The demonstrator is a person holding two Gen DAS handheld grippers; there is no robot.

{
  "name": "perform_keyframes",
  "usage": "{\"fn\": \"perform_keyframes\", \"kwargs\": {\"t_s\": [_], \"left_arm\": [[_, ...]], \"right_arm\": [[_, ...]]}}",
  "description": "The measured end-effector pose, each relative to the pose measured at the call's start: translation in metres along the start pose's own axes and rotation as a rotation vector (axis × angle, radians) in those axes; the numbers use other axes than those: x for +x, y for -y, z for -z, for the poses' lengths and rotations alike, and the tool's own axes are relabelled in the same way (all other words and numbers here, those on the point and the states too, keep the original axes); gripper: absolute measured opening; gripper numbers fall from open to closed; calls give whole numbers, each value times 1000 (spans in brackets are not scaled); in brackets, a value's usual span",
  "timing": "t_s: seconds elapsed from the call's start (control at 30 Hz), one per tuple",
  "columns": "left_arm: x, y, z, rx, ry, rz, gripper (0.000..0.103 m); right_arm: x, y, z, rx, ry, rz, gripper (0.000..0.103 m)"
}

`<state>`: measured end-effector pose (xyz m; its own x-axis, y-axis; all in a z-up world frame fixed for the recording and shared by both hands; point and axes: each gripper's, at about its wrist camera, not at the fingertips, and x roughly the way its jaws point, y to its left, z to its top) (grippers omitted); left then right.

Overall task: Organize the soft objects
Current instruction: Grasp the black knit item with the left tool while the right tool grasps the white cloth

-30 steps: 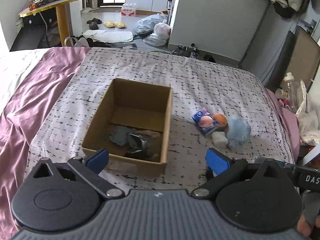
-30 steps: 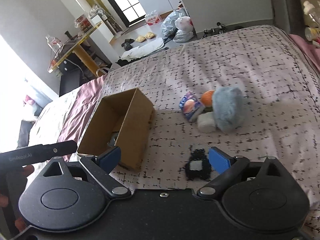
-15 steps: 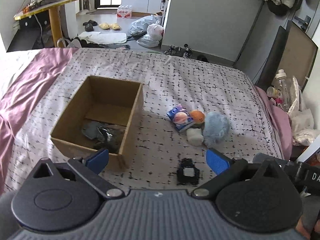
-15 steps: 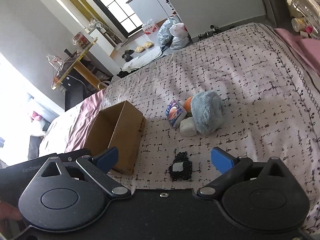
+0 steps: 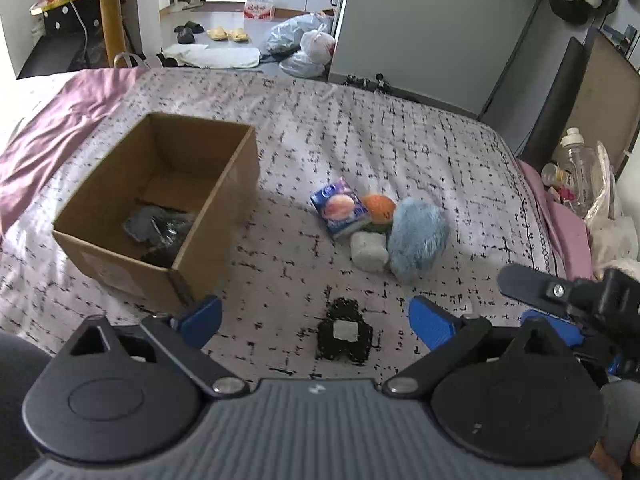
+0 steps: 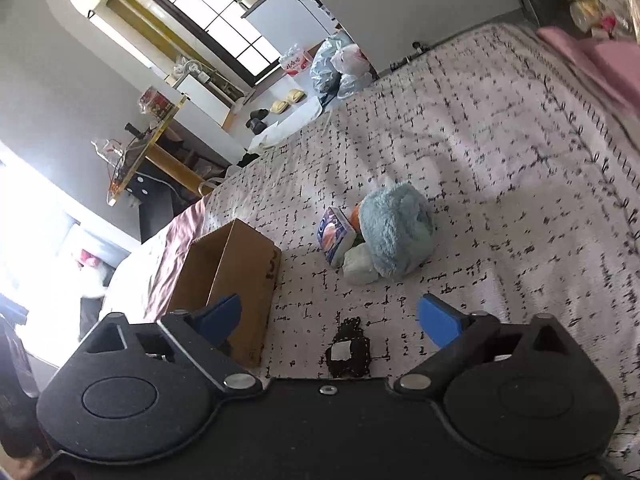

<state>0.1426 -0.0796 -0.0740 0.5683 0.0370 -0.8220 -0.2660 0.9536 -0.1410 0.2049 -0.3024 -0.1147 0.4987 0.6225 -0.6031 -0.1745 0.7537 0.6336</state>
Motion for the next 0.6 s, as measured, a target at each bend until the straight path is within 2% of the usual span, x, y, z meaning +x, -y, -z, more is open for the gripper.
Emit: {"fn": "perform_keyframes", "kwargs": {"t_s": [0.17, 0.27, 0.33, 0.4, 0.6], "left_arm": [[21, 9, 9, 10, -24, 5, 96], [35, 11, 14, 4, -47, 14, 89], [45, 11, 16, -9, -63, 13, 77], [57, 10, 18, -24, -86, 18, 69], [89, 7, 22, -67, -150, 45, 54]], "right_arm": [[13, 10, -4, 46, -21, -1, 89], [22, 9, -9, 49, -43, 33, 83], [28, 8, -11, 45, -42, 32, 81], [36, 9, -12, 57, -55, 27, 78], [51, 16, -9, 82, -68, 6, 73]]}}
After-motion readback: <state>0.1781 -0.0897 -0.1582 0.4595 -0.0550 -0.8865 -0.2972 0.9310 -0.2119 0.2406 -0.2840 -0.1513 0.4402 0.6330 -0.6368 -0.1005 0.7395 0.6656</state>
